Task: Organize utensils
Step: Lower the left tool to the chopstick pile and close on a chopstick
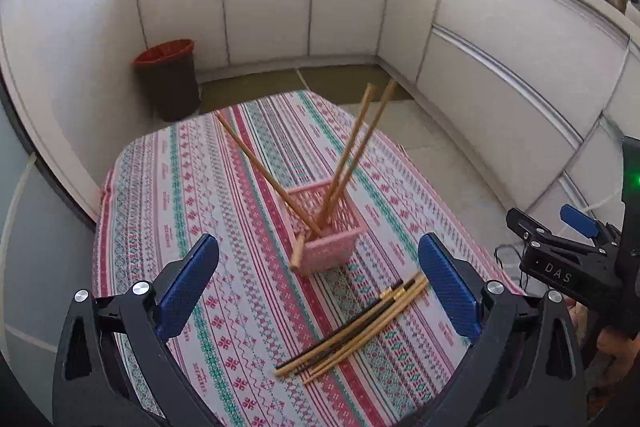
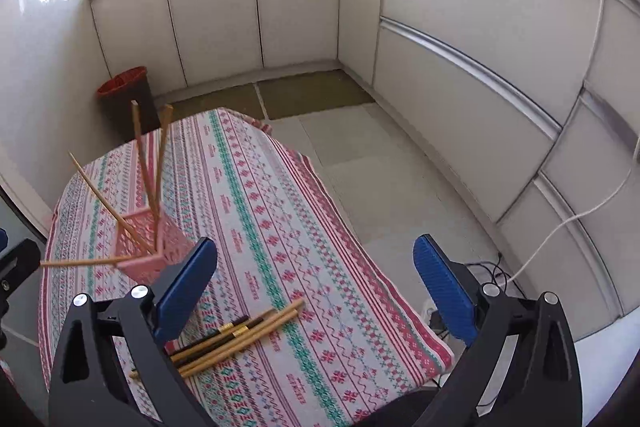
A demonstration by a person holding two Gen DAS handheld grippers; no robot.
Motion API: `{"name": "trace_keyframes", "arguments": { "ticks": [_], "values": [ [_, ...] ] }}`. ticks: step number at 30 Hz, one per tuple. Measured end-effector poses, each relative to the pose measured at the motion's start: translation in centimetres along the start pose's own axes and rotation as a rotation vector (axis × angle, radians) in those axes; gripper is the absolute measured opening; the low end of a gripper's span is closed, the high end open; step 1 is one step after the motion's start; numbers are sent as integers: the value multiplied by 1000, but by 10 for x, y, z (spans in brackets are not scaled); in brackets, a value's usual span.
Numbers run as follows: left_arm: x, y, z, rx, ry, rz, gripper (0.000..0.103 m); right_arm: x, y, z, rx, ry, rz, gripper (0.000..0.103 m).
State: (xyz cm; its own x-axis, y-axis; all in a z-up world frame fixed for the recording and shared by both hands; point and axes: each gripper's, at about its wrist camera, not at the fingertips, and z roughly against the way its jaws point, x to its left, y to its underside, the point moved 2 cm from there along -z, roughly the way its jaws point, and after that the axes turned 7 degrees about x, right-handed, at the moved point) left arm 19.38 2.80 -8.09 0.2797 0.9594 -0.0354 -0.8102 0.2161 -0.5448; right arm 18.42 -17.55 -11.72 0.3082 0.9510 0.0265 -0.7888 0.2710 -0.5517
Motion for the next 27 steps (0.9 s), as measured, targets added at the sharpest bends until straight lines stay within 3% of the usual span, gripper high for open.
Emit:
{"name": "trace_keyframes", "arguments": {
  "ticks": [5,10,12,14,18,23,27],
  "values": [
    [-36,17,-56,240,124,-114,96,-53,50,-50,160,25,-112,96],
    [-72,16,-120,414,199,-135,94,-105,86,-85,221,-17,-294,96],
    [-89,12,-139,454,223,-149,90,-120,96,-90,197,-32,-330,96],
    [-106,6,-157,482,244,-171,83,-135,102,-92,197,-107,-404,96],
    [-135,2,-191,551,211,-244,55,-153,107,-93,189,-145,-501,96],
    [-150,-2,-219,586,191,-261,44,-150,106,-96,186,-154,-489,96],
    [-156,-2,-231,598,174,-285,28,-149,107,-98,189,-157,-474,96]
  ]
}}
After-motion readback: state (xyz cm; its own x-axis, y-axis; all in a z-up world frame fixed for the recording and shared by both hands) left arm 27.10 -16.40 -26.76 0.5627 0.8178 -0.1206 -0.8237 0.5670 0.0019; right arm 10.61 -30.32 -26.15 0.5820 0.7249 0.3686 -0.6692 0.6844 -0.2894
